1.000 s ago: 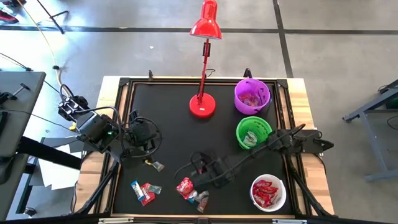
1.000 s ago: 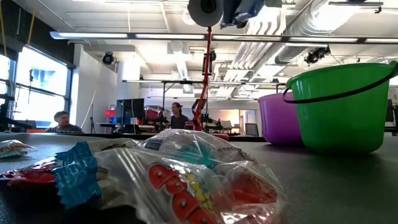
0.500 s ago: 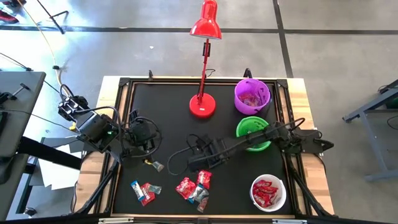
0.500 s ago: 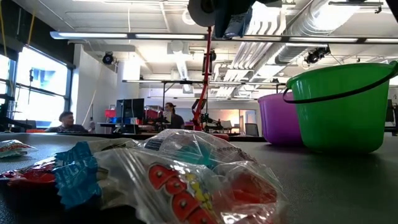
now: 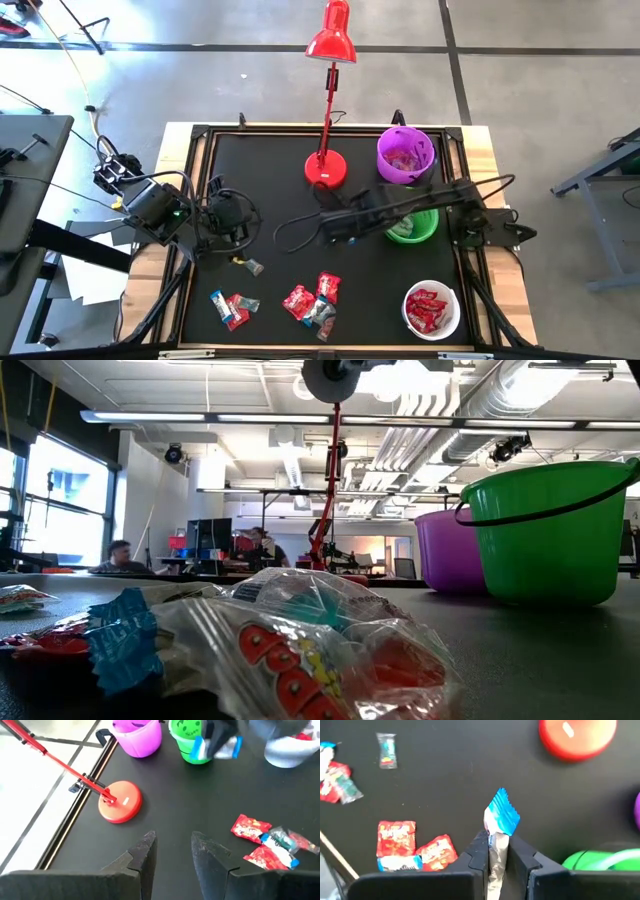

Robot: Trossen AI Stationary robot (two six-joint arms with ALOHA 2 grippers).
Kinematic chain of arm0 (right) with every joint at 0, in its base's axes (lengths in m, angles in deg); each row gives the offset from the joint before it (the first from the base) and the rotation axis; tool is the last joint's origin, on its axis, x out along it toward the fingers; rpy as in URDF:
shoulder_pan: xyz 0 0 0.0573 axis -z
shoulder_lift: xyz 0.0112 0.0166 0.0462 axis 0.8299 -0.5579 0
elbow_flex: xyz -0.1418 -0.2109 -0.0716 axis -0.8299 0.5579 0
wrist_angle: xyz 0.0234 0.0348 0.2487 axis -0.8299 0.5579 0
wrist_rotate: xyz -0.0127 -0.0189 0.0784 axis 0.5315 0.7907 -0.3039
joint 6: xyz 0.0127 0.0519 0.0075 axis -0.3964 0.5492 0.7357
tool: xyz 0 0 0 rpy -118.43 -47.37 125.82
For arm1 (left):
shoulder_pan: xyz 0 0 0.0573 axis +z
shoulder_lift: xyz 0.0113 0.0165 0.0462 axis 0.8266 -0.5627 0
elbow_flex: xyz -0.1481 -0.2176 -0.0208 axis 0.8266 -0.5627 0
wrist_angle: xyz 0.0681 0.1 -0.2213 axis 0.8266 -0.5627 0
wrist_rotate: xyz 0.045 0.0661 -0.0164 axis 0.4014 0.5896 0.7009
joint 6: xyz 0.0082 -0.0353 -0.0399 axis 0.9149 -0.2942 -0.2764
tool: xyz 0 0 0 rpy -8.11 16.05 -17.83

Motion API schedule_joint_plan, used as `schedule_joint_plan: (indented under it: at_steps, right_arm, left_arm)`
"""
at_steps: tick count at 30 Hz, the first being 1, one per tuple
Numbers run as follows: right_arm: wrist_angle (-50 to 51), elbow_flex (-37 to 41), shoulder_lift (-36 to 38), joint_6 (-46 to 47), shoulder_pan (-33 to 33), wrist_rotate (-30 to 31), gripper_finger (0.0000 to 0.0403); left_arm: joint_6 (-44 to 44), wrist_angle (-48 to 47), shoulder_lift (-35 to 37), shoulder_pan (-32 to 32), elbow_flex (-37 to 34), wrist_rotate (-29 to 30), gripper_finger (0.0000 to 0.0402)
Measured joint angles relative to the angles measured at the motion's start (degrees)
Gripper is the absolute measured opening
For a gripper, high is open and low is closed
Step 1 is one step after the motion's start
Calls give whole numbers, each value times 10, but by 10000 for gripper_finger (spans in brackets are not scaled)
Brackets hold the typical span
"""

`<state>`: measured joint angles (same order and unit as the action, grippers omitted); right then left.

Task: Organize candy in baskets
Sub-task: Put the white chocolate bar into the green bucket

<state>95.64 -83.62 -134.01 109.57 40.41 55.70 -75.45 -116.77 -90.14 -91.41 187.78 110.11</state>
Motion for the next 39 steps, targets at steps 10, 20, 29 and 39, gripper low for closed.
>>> schedule_joint_plan:
  at_steps: [10, 20, 29, 39]
  right_arm:
    - [0, 95, 113, -144, 11, 2, 32]
    - [0, 419, 334, -6, 26, -5, 32]
    - [-12, 587, 430, 132, 50, -46, 35]
    - [-59, 615, 433, 75, 52, -85, 110]
  left_arm:
    - [17, 0, 0, 0, 0, 4, 108]
    - [17, -5, 0, 6, 0, 36, 108]
    - [15, 2, 0, 40, 0, 44, 108]
    - [16, 3, 0, 68, 0, 40, 108]
